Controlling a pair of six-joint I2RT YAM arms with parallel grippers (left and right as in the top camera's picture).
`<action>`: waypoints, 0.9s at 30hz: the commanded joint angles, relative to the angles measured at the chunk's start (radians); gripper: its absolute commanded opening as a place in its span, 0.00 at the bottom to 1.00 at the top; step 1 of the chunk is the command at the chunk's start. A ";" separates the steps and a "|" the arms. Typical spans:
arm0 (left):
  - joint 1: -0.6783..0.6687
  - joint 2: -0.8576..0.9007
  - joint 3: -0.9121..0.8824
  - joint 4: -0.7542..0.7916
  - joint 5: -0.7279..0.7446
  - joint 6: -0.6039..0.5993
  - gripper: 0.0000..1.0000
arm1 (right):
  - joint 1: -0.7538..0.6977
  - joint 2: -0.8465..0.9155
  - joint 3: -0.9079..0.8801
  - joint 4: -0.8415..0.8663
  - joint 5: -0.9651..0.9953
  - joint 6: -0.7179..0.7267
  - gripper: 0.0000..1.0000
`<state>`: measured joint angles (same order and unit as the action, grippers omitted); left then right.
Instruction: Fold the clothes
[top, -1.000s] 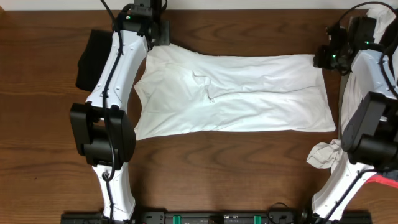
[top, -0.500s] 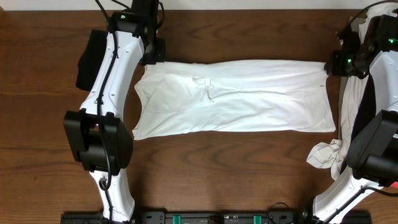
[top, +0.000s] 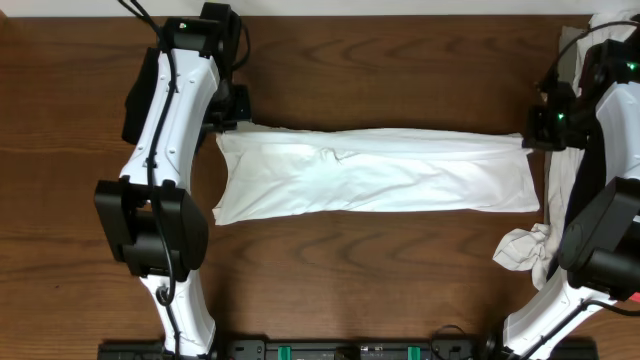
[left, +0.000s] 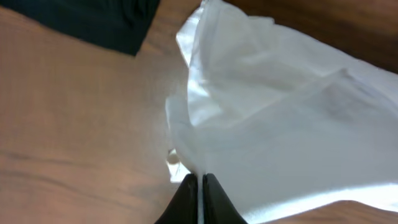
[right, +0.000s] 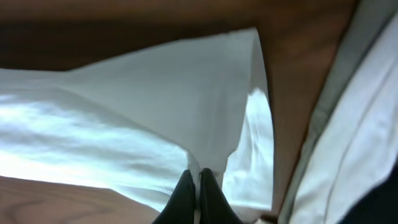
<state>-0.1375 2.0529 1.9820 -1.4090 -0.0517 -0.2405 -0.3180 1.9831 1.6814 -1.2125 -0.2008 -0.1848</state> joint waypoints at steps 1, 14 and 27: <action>0.007 -0.018 -0.003 -0.026 -0.001 -0.074 0.06 | -0.010 -0.014 0.013 -0.031 0.047 0.060 0.01; 0.008 -0.018 -0.190 -0.017 -0.002 -0.114 0.06 | -0.008 -0.013 -0.093 -0.062 0.142 0.157 0.01; 0.010 -0.018 -0.305 0.054 -0.034 -0.114 0.06 | -0.008 -0.013 -0.217 0.011 0.269 0.264 0.01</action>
<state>-0.1371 2.0529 1.6882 -1.3586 -0.0525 -0.3412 -0.3187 1.9831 1.4734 -1.2087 -0.0441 0.0189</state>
